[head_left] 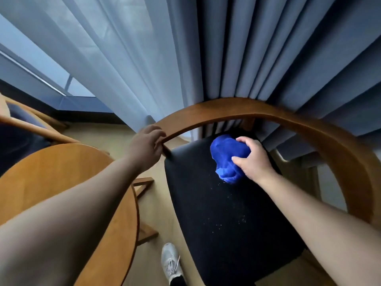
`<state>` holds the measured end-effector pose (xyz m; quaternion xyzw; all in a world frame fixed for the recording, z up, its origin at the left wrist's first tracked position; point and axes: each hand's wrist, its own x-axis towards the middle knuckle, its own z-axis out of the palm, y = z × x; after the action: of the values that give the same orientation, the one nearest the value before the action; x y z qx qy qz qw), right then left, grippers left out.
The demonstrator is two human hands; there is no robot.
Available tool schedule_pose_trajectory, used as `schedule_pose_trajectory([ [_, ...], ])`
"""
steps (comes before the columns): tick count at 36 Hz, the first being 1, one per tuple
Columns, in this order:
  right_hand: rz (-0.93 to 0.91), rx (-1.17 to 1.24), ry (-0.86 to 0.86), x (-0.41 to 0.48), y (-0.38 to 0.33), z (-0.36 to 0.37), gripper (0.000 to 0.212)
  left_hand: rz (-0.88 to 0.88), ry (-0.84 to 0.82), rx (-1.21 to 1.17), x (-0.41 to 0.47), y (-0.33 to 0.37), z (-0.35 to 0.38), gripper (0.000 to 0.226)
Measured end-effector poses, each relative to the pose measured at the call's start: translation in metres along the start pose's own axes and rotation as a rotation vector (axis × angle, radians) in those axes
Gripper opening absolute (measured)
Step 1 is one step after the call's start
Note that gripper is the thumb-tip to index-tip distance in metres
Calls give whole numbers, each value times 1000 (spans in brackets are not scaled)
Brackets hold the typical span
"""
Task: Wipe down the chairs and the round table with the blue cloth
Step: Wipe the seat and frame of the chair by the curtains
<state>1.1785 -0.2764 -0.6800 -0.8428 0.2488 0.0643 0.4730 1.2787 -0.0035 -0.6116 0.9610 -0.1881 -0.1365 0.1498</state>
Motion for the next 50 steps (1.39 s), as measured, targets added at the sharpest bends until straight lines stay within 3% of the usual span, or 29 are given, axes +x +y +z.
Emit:
schedule_pose_trajectory([
  [5,-139,31,-63,33,24,37,62,-1,13,55,45,-21,23,43],
  [7,-79,-166,-214,42,44,55,78,20,-10,48,58,-27,34,42],
  [10,50,-724,-465,44,60,76,98,52,-11,90,67,-33,50,43],
  [12,47,-924,-493,42,56,88,102,62,33,146,69,-35,56,47],
  [17,-41,-1060,-405,43,52,119,135,110,54,217,70,-38,60,55],
  [20,-89,-1066,-383,44,65,130,125,118,68,217,70,-41,62,55],
  [26,-223,-1031,-340,52,70,123,76,121,58,218,70,-44,63,56],
  [32,-221,-888,-140,105,34,127,71,126,64,220,71,-46,64,58],
  [40,-171,-1061,-234,127,20,182,66,169,93,228,70,-50,66,57],
  [45,-216,-1093,-208,123,14,186,41,172,97,249,71,-49,67,57],
  [50,-281,-1085,-202,99,5,204,38,179,94,247,69,-50,67,57],
])
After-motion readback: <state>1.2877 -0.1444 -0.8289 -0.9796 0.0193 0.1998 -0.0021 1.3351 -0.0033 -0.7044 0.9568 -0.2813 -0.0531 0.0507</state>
